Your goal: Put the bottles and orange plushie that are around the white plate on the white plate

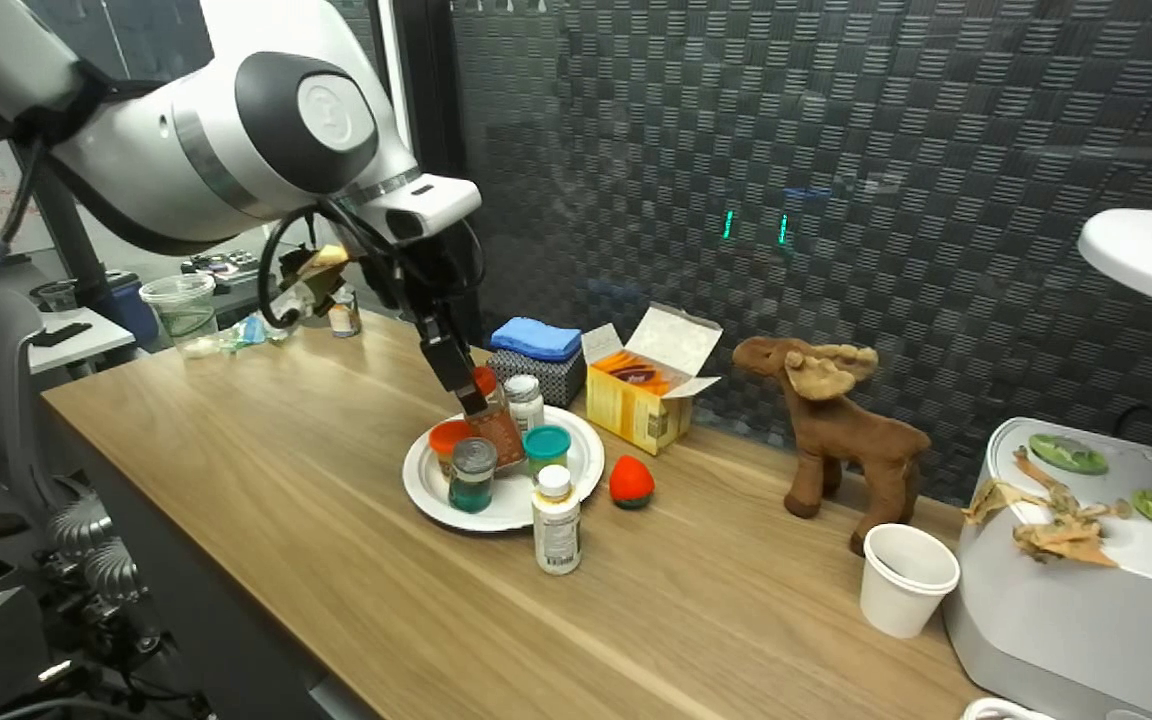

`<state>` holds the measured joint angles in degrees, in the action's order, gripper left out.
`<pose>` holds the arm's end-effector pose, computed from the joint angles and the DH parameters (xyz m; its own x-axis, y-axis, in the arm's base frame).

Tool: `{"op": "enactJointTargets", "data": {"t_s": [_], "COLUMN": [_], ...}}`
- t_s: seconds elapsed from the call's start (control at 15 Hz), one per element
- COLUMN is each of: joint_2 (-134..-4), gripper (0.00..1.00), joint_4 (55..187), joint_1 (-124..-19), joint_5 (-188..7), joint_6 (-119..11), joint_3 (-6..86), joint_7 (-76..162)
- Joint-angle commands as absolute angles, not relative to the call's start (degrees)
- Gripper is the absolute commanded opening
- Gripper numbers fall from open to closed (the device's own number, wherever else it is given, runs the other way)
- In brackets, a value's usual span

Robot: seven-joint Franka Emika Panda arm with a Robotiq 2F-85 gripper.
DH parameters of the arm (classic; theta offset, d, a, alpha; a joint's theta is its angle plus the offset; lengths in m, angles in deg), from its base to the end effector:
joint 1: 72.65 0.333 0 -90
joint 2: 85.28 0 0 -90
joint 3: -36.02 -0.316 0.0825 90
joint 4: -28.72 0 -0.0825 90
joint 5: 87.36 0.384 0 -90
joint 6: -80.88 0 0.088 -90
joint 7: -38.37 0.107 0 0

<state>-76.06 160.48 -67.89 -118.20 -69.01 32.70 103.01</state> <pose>0.5320 0.0871 0.2915 0.8173 -0.4794 0.3198 -0.5225 -0.8505 0.0606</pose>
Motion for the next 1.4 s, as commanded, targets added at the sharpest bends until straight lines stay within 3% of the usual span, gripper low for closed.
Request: {"op": "enactJointTargets", "data": {"t_s": [0.0,1.0,1.07,1.2,1.33], "joint_2": [-74.26,-71.19,-71.32,-72.22,-73.76], "gripper": [0.24,0.24,0.74,0.8,0.95], "joint_4": [157.55,154.4,154.38,154.98,155.72], "joint_1": [-66.91,-64.37,-63.97,-63.73,-63.48], "joint_5": [-113.36,-107.9,-108.89,-108.71,-108.37], "joint_6": [-69.11,-68.0,-67.53,-67.77,-68.09], "joint_3": [33.76,35.74,36.15,36.23,36.01], "joint_7": [98.28,93.29,94.12,94.26,94.33]}}
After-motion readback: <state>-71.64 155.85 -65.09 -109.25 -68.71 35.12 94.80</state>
